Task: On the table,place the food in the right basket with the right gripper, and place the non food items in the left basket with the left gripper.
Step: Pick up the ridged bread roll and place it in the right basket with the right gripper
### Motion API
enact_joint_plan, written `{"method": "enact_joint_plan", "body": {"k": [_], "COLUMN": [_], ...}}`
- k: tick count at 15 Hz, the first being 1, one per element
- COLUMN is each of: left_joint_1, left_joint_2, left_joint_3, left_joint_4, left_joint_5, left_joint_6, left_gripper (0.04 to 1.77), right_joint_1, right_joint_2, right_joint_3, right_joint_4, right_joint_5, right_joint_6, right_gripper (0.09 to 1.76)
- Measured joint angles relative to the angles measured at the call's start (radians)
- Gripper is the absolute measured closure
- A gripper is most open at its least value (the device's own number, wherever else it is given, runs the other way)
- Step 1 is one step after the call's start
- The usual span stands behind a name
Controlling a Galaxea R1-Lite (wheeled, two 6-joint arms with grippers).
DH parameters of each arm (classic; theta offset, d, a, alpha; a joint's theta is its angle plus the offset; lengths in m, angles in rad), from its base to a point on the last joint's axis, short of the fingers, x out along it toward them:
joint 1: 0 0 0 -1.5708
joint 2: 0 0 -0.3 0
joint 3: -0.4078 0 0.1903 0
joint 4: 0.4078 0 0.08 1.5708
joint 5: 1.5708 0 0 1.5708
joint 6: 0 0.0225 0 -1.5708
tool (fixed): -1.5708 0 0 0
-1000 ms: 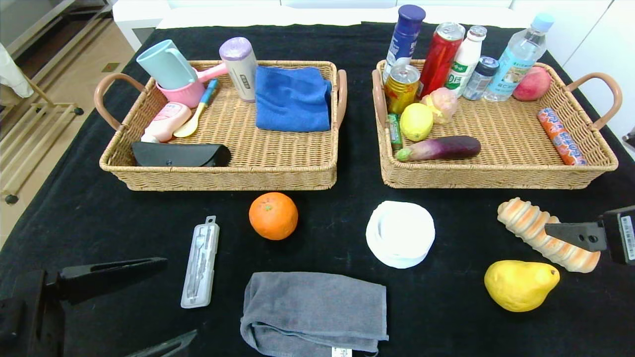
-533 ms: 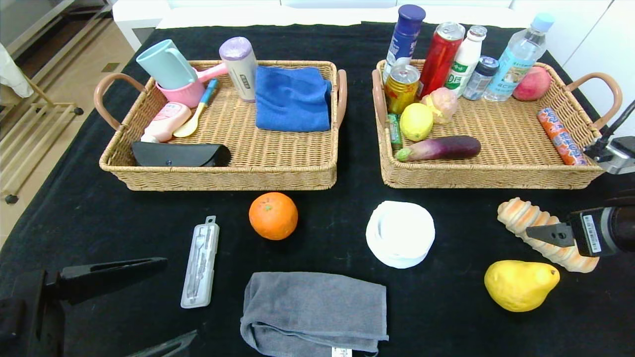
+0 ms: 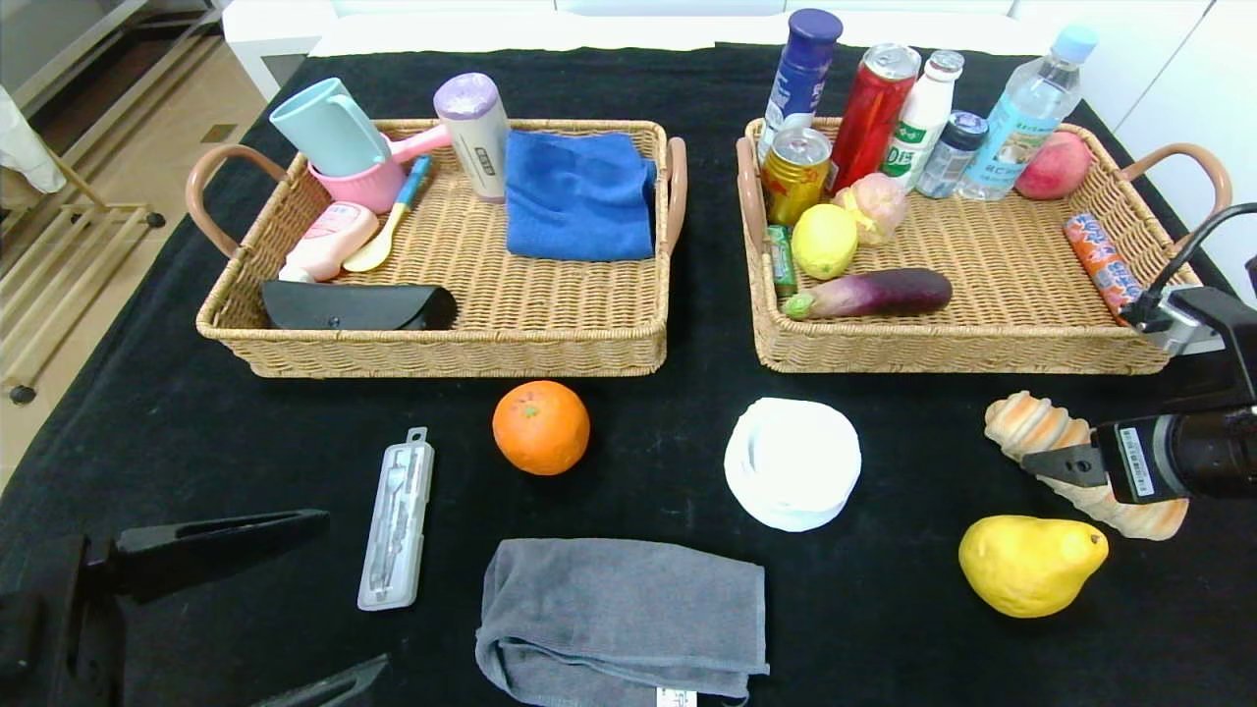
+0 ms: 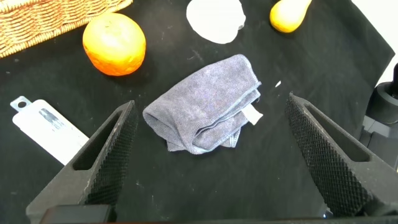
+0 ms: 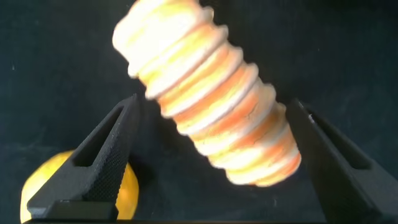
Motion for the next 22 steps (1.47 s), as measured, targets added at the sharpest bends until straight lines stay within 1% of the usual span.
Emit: {"method": "enact_joint_plan", "body": {"k": [13,14,16,18,20,21,22], "left_joint_1": [-0.001,-0.001,-0.001,-0.001,-0.001,-0.001,-0.001], "left_joint_2": [-0.005,-0.005,-0.005,-0.005,-0.004,-0.004,-0.004], "left_joint_3": [0.004,0.004,0.004,0.004,0.005,0.005,0.005], "left_joint_4": [0.001,0.001,0.001,0.001,0.002,0.002,0.002], "left_joint_5": [0.000,0.000,0.000,0.000,0.000,0.000,0.000], "left_joint_6": [0.000,0.000,0.000,0.000,0.000,0.000,0.000], "left_gripper": [0.09,0.09,0.09,0.09,0.09,0.09,0.09], "right_joint_1": [-0.003,-0.003,-0.003,-0.003,-0.002,-0.002,-0.002], "right_joint_2": [0.033,0.033,0.034,0.036,0.037,0.037,0.038], "right_joint_3": [0.013,0.013,0.015,0.017,0.021,0.023,0.025], "right_joint_4": [-0.005,-0.004,-0.005,-0.005,-0.007,-0.007,-0.010], "right_joint_5": [0.000,-0.001,-0.002,-0.002,-0.002,-0.002,-0.002], "right_joint_6": [-0.004,-0.003,-0.003,-0.003,-0.003,-0.003,-0.003], "right_gripper": [0.14,0.34,0.65,0.88,1.04,1.14,1.31]}}
